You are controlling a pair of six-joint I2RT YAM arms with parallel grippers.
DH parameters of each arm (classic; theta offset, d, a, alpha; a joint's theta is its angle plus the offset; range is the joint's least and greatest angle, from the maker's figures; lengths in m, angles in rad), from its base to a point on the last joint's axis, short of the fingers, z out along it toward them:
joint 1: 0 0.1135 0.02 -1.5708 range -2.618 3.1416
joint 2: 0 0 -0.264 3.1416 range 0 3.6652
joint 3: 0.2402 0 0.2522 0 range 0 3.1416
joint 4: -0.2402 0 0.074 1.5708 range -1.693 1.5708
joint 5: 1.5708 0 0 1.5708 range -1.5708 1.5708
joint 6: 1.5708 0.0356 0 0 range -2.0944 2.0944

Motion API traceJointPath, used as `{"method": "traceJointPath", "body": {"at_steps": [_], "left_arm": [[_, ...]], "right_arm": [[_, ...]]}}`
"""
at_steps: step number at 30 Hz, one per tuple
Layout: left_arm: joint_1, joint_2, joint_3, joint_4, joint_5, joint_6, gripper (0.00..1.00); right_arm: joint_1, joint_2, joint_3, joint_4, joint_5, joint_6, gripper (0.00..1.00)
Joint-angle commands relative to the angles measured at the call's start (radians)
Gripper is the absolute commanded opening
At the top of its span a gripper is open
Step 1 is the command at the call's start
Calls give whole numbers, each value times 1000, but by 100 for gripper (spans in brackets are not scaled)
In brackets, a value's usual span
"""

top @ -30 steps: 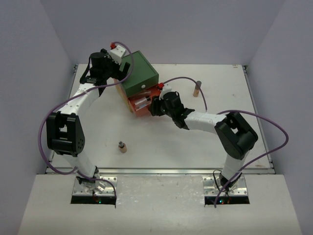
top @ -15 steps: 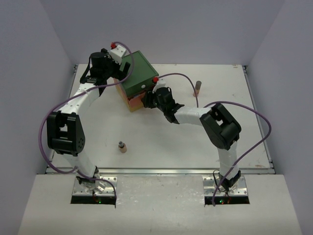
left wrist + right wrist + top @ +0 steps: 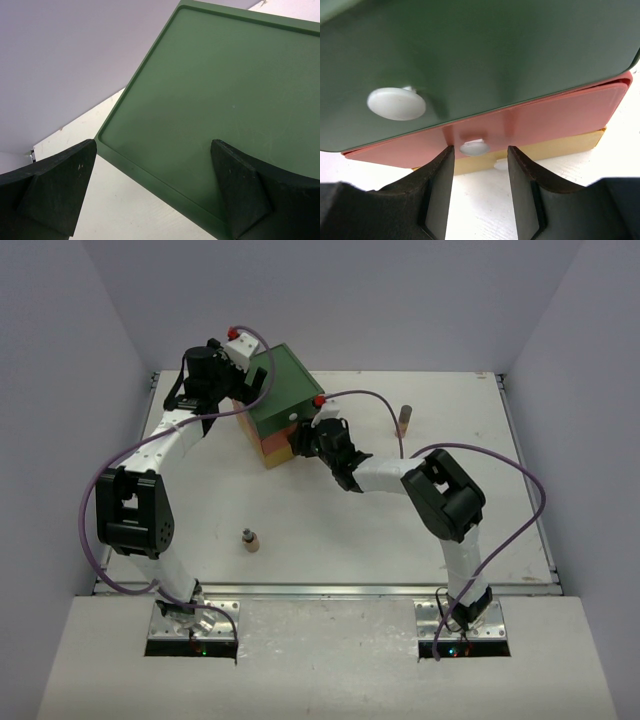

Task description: Organize the makeup

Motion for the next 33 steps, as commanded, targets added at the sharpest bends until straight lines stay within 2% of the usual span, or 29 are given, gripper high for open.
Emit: {"method": "traceJointPath", "body": {"at_steps": [1,7,16,28,33], "left_arm": [[-5,53,-68,-206,-19,45,100],[-5,44,-78,-202,-20,48,100],[-4,42,-78,-202,-26,50,100],[-4,48,-83,-204,-36,51,100],[-4,49,-80,-202,-29,45,100]], "right_arm": [[3,9,45,79,46,22,47],[3,6,36,82,23,15,49],[0,-82,-152,186,-92,131,55],[-17,-53,-214,235,-88,250,55],[-28,-6,-181,245,-92,290,54]]}}
